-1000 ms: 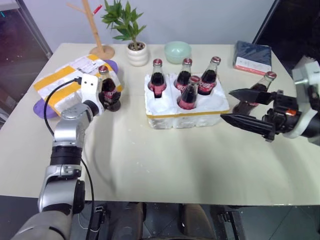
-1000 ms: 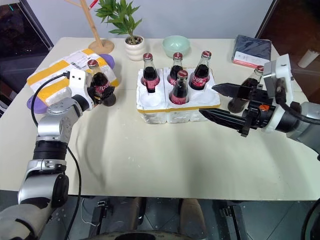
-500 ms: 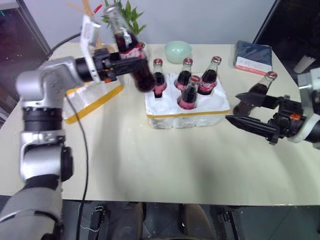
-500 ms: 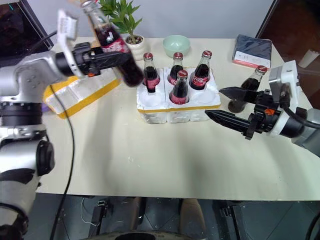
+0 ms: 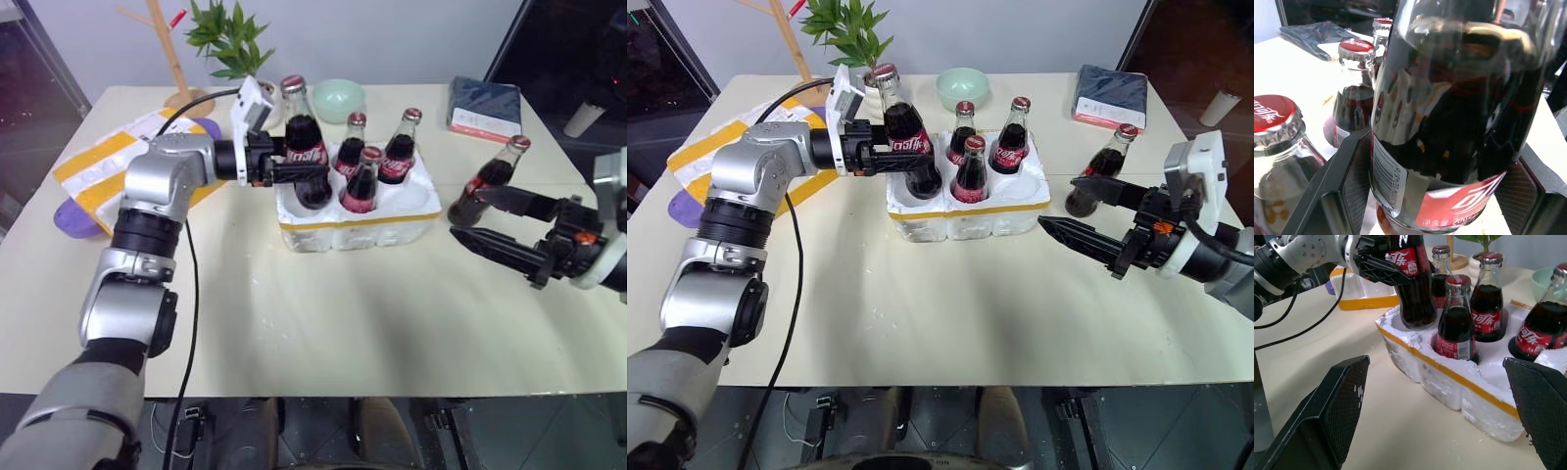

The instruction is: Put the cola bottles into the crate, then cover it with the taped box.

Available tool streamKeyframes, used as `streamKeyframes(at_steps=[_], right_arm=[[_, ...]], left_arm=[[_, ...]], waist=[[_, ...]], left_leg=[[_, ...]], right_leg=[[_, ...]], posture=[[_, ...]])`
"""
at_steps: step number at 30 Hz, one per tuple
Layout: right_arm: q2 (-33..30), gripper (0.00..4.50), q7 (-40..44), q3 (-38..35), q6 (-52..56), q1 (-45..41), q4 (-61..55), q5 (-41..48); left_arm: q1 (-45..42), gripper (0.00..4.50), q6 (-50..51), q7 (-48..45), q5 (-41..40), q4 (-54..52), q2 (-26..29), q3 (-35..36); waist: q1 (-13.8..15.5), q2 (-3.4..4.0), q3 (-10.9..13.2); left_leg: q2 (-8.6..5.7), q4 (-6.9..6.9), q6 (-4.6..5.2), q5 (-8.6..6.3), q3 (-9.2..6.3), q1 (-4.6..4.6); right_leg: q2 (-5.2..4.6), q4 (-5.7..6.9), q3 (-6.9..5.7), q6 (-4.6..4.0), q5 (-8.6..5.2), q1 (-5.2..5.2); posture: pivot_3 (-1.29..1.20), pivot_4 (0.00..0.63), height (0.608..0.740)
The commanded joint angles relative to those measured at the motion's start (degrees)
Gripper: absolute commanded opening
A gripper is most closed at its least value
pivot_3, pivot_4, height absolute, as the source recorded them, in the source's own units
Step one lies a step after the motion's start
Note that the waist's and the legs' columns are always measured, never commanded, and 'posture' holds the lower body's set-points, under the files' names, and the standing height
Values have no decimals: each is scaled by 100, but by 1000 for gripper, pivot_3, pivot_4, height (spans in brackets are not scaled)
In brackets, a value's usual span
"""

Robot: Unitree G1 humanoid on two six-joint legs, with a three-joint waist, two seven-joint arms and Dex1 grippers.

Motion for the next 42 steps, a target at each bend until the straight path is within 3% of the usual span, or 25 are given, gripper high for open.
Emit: streamKeyframes(at_steps=[1,8,20,24,25,30,36,42], right_arm=[[19,4500,-15,-116,-127,-51,-24,-20],[-88,4500,199,-24,-146,-151,145,-81],[-9,4500,368,275,-241,-311,255,-420],[77,4500,261,290,-298,-192,245,-649],[94,4500,233,277,-322,-122,242,-741],[189,4500,139,25,-458,383,189,-1175],[482,4500,-416,-89,-657,513,674,-1829],[1045,4500,-1117,655,-1108,-621,2196,-2733]], left_arm=[[-86,3207,-117,-126,93,-97,290,169],[65,3207,-84,-291,157,-345,379,86],[710,3207,-809,156,942,-183,-286,-478],[853,4441,-813,277,992,-308,-274,-401],[876,4441,-756,285,946,-395,-237,-337],[1015,4441,227,-130,95,-1534,255,191],[904,4441,2558,-577,-2135,-3262,1004,1092],[822,4441,2614,331,-2141,-3631,629,944]], waist=[[-12,0,0],[7,0,0],[19,1,0],[25,2,-2],[27,2,-2],[-16,2,-2],[-12,4,-2],[2,6,-4]], left_leg=[[0,-1,0,0,0,1],[1,-10,0,0,-1,2],[1,-9,0,0,-1,-1],[0,-5,0,0,-1,5],[0,-5,0,0,-1,8],[1,-4,0,0,-1,8],[3,-15,0,0,-1,7],[-2,4,-2,1,-1,29]], right_leg=[[0,0,0,0,0,0],[1,1,-1,0,0,-3],[1,1,-1,0,0,-5],[0,1,-1,0,0,3],[0,1,-1,0,0,7],[0,2,0,0,0,5],[1,7,0,-1,-1,-2],[-2,-9,1,-7,-2,40]], posture=[[0,150,739],[0,150,739],[0,150,739],[0,150,739],[0,150,739],[0,150,739],[0,150,739],[0,150,739]])
